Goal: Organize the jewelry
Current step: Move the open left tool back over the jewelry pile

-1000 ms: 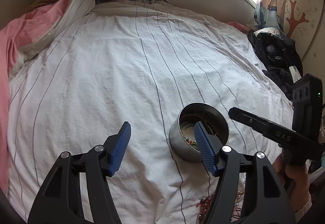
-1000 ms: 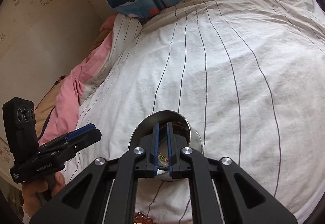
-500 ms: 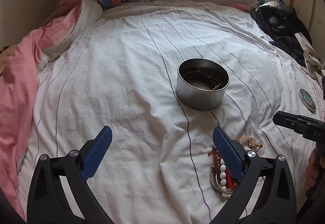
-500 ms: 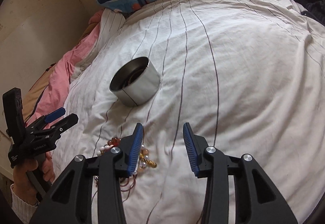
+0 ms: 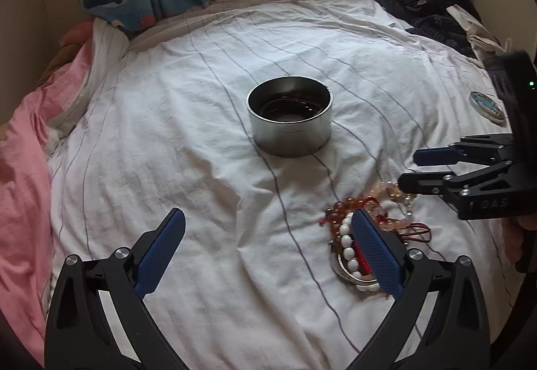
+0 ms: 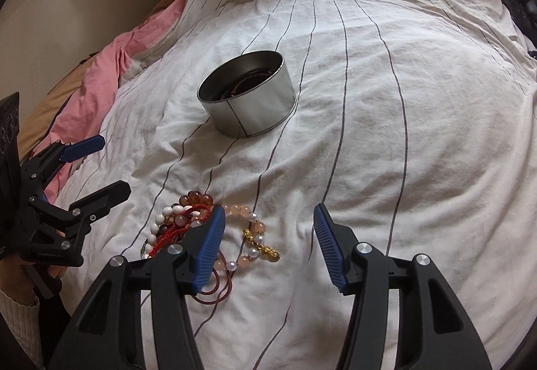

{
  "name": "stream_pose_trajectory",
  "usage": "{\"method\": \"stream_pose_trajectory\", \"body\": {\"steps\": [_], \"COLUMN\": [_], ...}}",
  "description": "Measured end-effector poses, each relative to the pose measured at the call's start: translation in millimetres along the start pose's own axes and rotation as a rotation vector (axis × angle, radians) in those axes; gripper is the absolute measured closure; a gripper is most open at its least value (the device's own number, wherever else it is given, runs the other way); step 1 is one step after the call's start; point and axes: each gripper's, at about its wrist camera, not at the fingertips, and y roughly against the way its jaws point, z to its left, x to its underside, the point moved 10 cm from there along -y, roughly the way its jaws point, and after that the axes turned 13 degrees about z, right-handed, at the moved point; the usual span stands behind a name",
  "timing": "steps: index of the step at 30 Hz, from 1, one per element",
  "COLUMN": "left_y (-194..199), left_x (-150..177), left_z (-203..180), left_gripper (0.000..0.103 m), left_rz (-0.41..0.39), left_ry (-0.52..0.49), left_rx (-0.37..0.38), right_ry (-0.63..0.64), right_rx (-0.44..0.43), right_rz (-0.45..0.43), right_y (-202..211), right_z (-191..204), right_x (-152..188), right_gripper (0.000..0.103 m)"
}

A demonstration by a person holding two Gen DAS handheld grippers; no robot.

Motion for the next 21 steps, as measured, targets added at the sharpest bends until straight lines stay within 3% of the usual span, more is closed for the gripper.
{"method": "stream_pose_trajectory", "body": {"steps": [4, 6, 14, 17, 21], "left_y": [5, 6, 6, -3, -18], "left_x": [5, 7, 9, 11, 14], "left_z": [-28, -38, -61, -64, -64], "left_gripper": [0.008, 0.008, 0.008, 0.012, 0.024], "left_rz": [-0.017, -0.021, -0.045, -0.023, 0.02], "left_ry": [-0.099, -0.139, -0.177, -0.208, -0.257], "left_rx": [0.032, 0.031, 0.093, 0.054, -0.025], "right_ry": [0.026, 0.026, -0.011, -0.05, -0.093], "right_rx": [0.049, 0.067, 0.101, 0.084, 0.05], "right_rz": [0.023, 0.031, 0.014, -0.013, -0.032], "right_y": [-8, -10, -6, 1, 7], "right_z": [0, -2, -15, -22, -30], "right_x": [4, 5, 2, -2, -5], "right_gripper": [0.048, 0.042, 0.037, 0.031, 0.031]}}
